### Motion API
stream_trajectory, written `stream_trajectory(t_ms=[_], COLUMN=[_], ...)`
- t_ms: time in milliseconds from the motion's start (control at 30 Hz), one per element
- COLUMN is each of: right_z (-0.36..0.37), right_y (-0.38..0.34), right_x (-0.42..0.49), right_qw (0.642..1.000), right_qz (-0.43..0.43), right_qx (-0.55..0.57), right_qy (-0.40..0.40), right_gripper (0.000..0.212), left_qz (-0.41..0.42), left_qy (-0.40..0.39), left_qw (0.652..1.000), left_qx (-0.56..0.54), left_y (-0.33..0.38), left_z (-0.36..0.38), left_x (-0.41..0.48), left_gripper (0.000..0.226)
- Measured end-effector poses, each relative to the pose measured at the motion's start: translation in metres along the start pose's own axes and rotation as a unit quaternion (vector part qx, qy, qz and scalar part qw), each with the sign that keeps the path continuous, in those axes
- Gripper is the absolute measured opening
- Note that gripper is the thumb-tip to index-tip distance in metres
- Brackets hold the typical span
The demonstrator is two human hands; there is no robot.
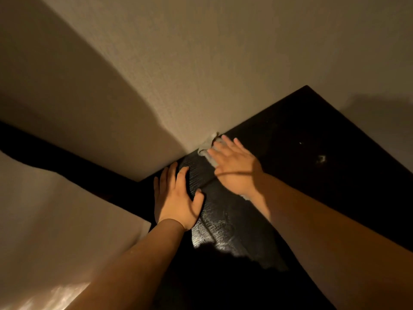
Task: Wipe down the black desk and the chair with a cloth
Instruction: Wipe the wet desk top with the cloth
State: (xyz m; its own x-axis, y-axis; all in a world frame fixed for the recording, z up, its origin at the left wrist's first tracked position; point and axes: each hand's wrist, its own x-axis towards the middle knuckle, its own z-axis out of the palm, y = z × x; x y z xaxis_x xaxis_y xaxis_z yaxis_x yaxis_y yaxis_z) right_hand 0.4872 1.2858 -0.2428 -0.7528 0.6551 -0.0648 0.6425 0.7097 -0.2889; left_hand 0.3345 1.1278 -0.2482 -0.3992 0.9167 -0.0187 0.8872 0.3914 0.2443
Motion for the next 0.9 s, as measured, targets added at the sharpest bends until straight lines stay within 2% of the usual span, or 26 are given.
stream_trajectory(t_ms=[67,167,233,300,367,400,467,567,600,667,800,867,900], right_z=[-0.002,0.002,0.012,0.017,0.011,0.007,-0.002,-0.007,-0.006,0.003,0.014,0.01,0.004], right_y=[0.024,0.006,-0.02,-0.036,-0.024,-0.011,0.023,0.056,0.052,0.025,-0.024,-0.004,0.014], right_x=[0.003,0.004,0.0,-0.007,-0.008,-0.008,-0.011,-0.021,-0.022,-0.029,-0.079,-0.097,-0.103], right_qw=[0.997,0.992,0.996,1.0,0.999,0.999,0.998,0.979,0.975,0.982,1.0,1.0,1.0], right_qz=[0.069,0.124,0.085,0.007,-0.042,-0.037,0.04,0.188,0.209,0.181,-0.003,-0.021,0.005], right_qx=[-0.014,-0.009,-0.007,-0.001,-0.002,-0.016,-0.047,-0.042,-0.037,-0.039,0.021,0.009,-0.014], right_qy=[-0.005,0.022,0.028,0.022,-0.006,-0.024,-0.031,0.064,0.063,0.022,0.017,0.007,0.0], right_gripper=[0.074,0.067,0.064,0.064,0.065,0.067,0.07,0.067,0.066,0.069,0.069,0.068,0.07], left_qz=[-0.006,-0.013,-0.01,-0.007,-0.008,-0.009,-0.012,-0.014,-0.015,-0.008,0.001,-0.013,-0.016], left_qy=[0.005,-0.001,-0.003,-0.004,-0.002,0.001,0.001,-0.007,-0.011,-0.011,-0.009,-0.011,-0.007], left_qw=[1.0,1.0,1.0,1.0,1.0,1.0,1.0,1.0,1.0,1.0,1.0,1.0,1.0], left_qx=[-0.007,-0.013,-0.013,-0.009,-0.008,-0.009,-0.015,-0.018,-0.017,-0.013,0.002,0.0,-0.001], left_y=[0.001,0.002,0.002,0.001,0.0,0.0,0.0,0.0,-0.001,-0.001,0.001,0.002,0.004], left_z=[0.0,0.0,0.001,0.001,0.002,0.002,0.002,0.002,0.002,0.001,0.001,0.001,0.0], left_x=[0.001,0.001,0.001,0.001,0.001,0.001,0.001,0.001,0.0,0.0,0.0,0.0,0.0], left_gripper=[0.069,0.069,0.07,0.071,0.071,0.071,0.07,0.07,0.07,0.07,0.07,0.068,0.067])
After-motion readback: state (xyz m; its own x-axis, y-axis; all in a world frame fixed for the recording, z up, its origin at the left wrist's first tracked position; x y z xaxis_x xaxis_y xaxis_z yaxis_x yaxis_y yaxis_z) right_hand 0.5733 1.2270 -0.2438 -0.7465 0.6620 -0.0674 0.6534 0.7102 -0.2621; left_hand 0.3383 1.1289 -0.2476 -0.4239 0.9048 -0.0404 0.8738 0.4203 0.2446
